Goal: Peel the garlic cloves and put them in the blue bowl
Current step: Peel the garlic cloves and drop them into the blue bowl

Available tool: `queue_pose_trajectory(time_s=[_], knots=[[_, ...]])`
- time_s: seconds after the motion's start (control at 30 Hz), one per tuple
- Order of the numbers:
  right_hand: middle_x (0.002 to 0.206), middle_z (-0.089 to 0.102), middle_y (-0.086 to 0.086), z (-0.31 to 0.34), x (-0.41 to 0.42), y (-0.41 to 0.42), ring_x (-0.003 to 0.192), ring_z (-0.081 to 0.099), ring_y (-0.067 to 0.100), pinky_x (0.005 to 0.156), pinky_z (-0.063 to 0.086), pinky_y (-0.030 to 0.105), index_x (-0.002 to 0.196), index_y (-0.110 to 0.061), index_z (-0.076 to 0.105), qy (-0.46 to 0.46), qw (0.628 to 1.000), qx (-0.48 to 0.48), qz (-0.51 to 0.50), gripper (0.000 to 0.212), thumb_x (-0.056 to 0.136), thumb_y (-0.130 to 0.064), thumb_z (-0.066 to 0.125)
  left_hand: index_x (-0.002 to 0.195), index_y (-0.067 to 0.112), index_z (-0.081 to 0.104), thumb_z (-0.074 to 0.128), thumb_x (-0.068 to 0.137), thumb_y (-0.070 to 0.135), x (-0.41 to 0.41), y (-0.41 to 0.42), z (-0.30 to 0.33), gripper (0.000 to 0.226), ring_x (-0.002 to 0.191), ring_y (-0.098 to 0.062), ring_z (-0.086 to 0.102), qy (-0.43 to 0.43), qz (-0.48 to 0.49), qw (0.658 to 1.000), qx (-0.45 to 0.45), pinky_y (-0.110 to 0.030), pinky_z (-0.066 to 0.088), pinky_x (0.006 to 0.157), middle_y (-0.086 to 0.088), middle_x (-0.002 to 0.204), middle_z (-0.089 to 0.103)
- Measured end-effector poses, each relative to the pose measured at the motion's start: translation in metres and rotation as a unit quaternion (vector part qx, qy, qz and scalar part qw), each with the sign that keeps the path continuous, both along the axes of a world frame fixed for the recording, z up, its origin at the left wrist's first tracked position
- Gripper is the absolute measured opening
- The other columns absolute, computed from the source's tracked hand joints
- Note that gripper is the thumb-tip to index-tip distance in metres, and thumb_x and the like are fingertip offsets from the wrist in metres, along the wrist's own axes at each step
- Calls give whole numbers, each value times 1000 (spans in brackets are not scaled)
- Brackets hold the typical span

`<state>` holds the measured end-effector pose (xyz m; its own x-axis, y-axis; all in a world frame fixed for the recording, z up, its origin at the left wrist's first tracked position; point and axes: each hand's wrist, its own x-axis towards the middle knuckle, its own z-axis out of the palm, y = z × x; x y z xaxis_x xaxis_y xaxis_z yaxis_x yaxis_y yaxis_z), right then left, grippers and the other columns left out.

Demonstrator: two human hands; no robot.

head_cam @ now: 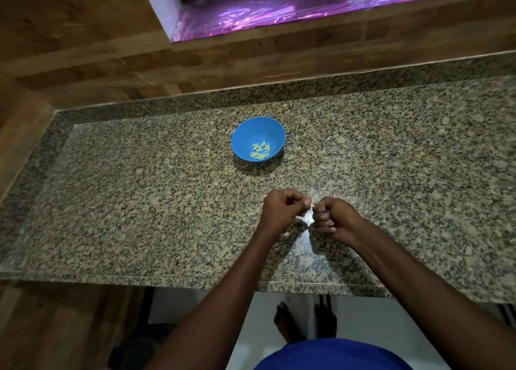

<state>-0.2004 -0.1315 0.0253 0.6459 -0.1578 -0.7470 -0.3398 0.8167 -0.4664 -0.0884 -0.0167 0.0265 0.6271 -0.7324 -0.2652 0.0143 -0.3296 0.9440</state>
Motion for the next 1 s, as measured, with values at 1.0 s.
queue_pose_trajectory(time_s=[1.0], knots=[[69, 71, 18, 6, -19, 5, 53, 65, 18, 53, 57, 24, 82, 13, 64, -12, 956, -292, 7, 17, 92, 0, 67, 89, -4, 71, 68, 94, 6, -6, -1, -9, 12, 58, -9, 62, 72, 31, 996, 48, -21, 53, 59, -9, 72, 70]])
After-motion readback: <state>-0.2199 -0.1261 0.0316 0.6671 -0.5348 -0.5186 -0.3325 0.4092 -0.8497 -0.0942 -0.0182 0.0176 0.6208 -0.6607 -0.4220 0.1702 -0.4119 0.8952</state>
